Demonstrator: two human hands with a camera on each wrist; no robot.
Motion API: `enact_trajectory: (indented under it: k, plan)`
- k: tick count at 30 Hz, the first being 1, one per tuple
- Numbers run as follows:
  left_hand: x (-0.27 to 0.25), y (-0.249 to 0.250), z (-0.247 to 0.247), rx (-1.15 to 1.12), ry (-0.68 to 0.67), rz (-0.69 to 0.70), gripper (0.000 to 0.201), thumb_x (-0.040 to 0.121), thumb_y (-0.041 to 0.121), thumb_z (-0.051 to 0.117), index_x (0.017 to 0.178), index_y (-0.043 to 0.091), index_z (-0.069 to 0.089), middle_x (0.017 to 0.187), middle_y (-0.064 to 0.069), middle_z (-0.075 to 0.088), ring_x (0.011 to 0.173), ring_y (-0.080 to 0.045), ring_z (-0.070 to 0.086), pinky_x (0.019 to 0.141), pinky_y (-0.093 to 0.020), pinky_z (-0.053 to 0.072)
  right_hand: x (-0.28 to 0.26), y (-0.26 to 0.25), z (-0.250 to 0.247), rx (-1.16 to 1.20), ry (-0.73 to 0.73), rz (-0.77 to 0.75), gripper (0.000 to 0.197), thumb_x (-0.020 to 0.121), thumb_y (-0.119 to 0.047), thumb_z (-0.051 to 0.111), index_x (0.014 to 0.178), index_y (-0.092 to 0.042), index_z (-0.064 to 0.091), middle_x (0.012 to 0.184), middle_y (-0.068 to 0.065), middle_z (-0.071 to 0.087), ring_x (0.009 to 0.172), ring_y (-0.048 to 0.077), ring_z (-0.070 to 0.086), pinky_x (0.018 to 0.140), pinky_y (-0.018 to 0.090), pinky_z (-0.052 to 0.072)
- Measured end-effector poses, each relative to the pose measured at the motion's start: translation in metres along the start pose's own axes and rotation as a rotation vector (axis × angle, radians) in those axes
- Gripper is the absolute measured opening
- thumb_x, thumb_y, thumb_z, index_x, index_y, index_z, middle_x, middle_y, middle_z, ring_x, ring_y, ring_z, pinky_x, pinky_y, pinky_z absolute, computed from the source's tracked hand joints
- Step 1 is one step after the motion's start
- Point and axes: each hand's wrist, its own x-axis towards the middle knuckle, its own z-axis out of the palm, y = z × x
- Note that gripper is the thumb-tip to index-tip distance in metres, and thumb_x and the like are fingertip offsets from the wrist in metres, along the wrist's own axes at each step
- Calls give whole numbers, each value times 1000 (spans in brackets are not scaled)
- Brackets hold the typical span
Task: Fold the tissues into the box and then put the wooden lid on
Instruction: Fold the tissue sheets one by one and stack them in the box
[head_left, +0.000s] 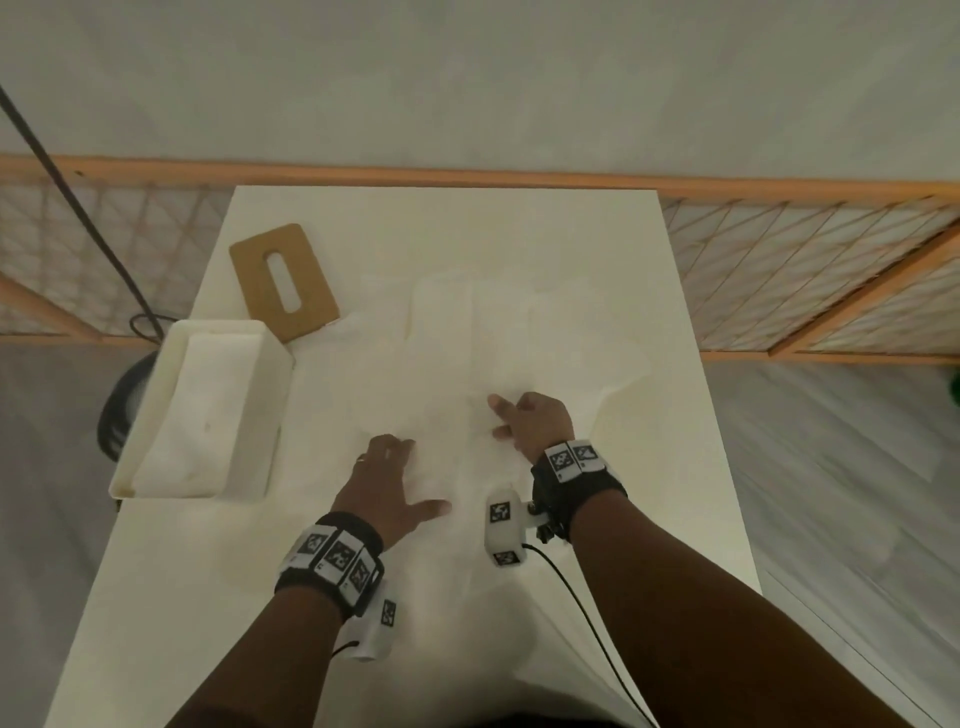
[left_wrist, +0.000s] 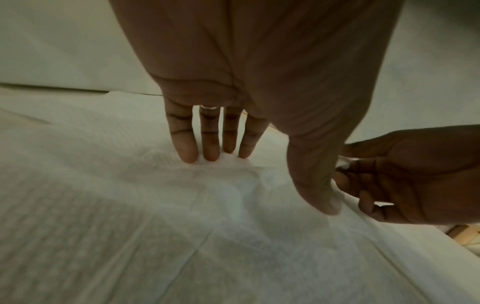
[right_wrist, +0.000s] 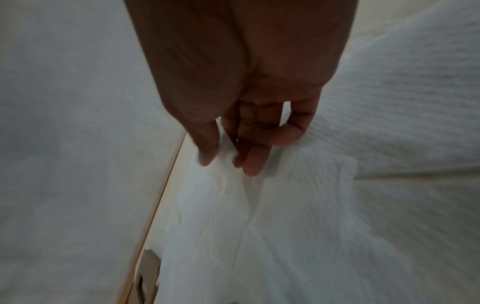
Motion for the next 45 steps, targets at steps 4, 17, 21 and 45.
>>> enact_trajectory:
  k: [4, 17, 21, 45]
  plan:
    - [-3, -7, -1, -95, -22, 22, 102, 75, 78, 64, 156, 24, 31, 157, 6, 19, 145, -22, 27, 119, -41, 31, -5, 0, 2, 93, 65, 23, 37, 90, -39, 73, 76, -14, 50, 77, 13, 68, 73, 20, 76, 79, 48, 59]
    - [10, 21, -47, -1097, -86, 102, 123, 44, 106, 48, 141, 32, 48, 145, 12, 51, 135, -10, 44, 113, -39, 34, -66, 7, -85, 866, -426, 6, 62, 20, -28, 87, 76, -9, 67, 78, 13, 63, 67, 29, 64, 58, 31, 55]
    - [14, 31, -49, -1089, -320, 224, 128, 41, 88, 77, 147, 28, 38, 117, 16, 63, 117, 8, 53, 110, -26, 34, -55, -7, -103, 760, -610, 39, 40, 38, -26, 80, 69, -8, 62, 76, 14, 55, 64, 30, 59, 55, 29, 50]
    - [20, -8, -27, -359, -21, 135, 32, 95, 25, 71, 124, 13, 72, 118, -6, 74, 111, -23, 68, 100, -37, 52, -6, 42, -75, 182, -357, 47, 13, 93, -6, 71, 106, -8, 66, 96, 17, 74, 66, 14, 70, 64, 26, 58]
